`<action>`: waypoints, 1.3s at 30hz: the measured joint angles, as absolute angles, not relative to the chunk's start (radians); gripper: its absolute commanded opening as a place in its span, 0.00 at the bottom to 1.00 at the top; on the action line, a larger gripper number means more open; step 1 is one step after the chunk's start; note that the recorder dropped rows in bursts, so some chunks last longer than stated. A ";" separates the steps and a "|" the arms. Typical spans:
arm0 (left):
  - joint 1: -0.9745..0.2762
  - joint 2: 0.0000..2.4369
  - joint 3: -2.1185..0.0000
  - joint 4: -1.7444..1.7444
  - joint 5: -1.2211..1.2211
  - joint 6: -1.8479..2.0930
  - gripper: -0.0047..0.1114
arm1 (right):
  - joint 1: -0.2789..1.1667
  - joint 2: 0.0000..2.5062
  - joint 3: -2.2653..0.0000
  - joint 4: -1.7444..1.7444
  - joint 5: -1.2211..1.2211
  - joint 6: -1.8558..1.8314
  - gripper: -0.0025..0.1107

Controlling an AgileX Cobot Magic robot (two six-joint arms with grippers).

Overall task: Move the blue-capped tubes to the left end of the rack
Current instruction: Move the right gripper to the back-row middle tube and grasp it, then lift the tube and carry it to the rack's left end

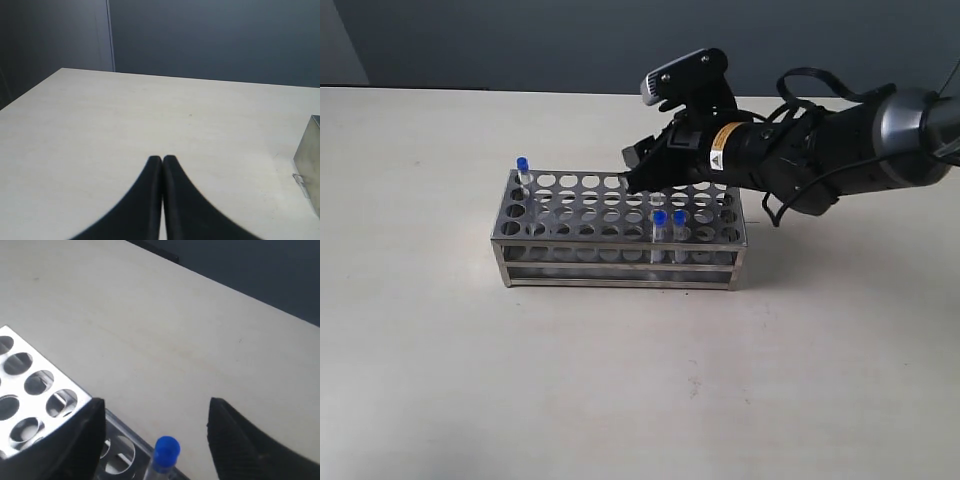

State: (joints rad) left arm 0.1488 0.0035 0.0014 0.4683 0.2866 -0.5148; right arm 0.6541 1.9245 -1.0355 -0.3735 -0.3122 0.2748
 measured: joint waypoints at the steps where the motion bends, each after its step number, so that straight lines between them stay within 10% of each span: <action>1: 0.149 0.004 0.001 0.468 0.287 -0.515 0.05 | 0.654 1.935 -1.036 -0.361 -0.314 0.266 0.53; 5: 0.149 0.004 0.001 0.468 0.287 -0.515 0.05 | 0.654 1.960 -1.036 -0.310 -0.329 0.230 0.45; 11: 0.149 0.004 0.001 0.468 0.287 -0.515 0.05 | 0.654 1.970 -1.036 -0.293 -0.333 0.218 0.03; 39: 0.149 0.004 0.001 0.468 0.287 -0.515 0.05 | 0.858 1.818 -1.194 -0.382 -0.363 0.216 0.02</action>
